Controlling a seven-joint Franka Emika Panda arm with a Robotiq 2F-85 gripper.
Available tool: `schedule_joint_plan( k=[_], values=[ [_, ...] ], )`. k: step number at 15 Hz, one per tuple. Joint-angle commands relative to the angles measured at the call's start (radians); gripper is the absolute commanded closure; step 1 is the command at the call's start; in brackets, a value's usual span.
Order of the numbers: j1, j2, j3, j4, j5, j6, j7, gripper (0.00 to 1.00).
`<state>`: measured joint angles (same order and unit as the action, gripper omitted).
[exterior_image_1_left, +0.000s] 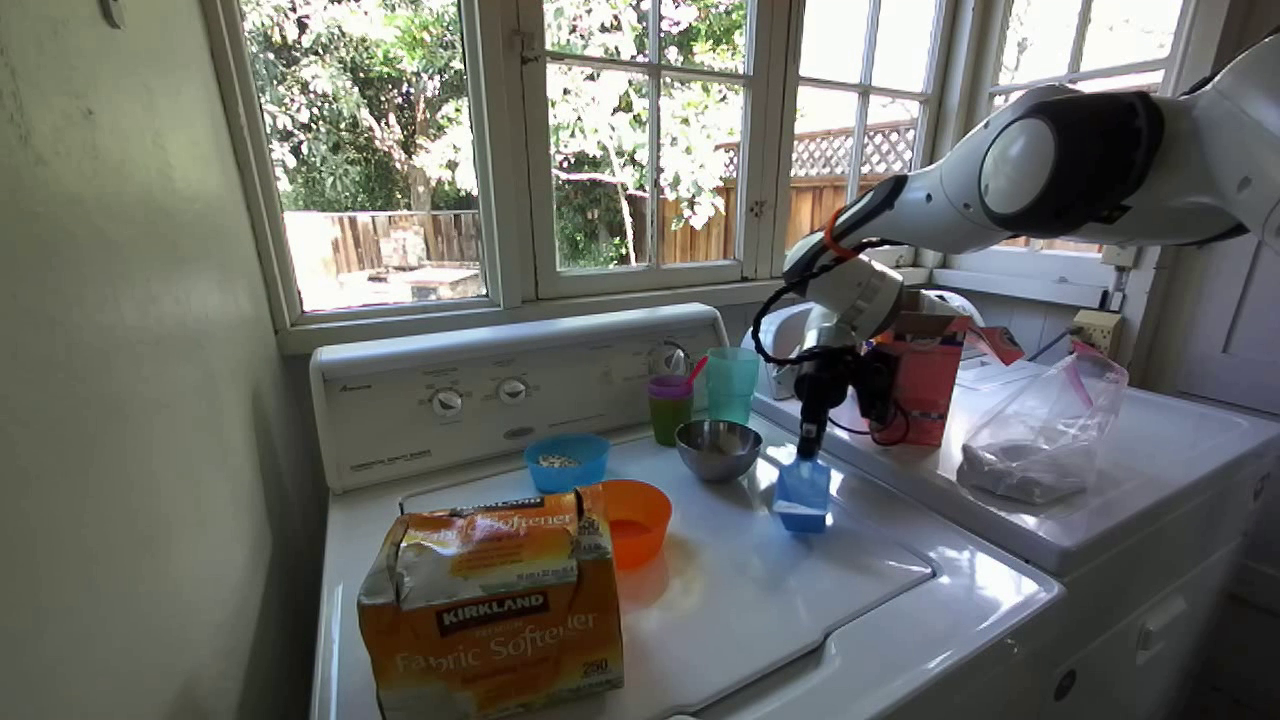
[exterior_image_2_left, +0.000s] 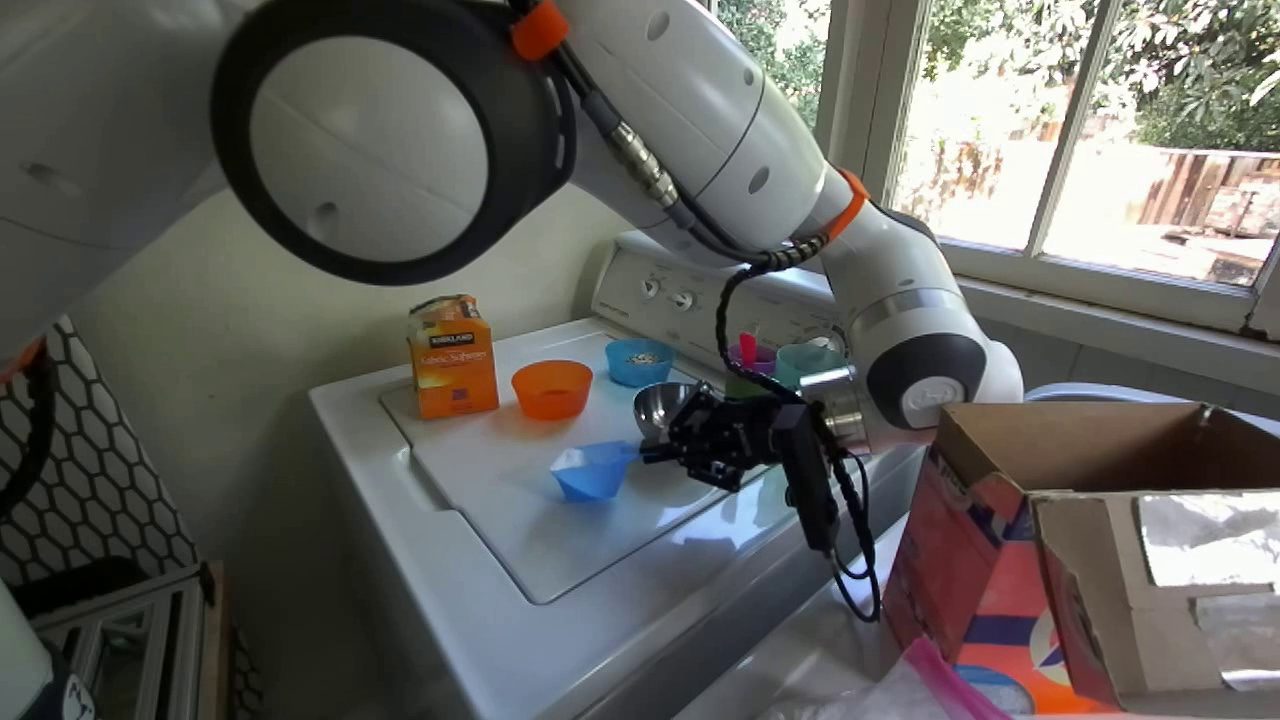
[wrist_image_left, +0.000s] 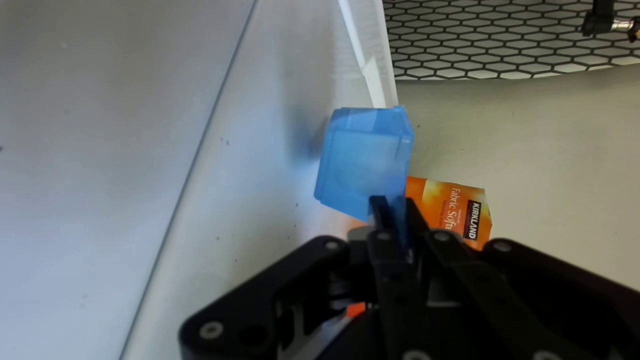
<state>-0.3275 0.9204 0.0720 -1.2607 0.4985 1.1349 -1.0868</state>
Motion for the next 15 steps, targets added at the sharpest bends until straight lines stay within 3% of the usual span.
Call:
schedule_joint_plan(
  k=[1, 7, 10, 13, 15],
  values=[
    [0.002, -0.001, 0.002, -0.011, 0.016, 0.031, 0.004, 0.98],
    [0.004, -0.002, 0.004, -0.013, 0.015, 0.039, 0.005, 0.97],
    [0.004, -0.002, 0.005, -0.014, 0.013, 0.038, 0.005, 0.62],
    [0.005, -0.003, 0.004, -0.015, 0.012, 0.040, 0.006, 0.51],
    [0.005, -0.005, 0.003, -0.017, 0.013, 0.043, 0.007, 0.50]
  ],
)
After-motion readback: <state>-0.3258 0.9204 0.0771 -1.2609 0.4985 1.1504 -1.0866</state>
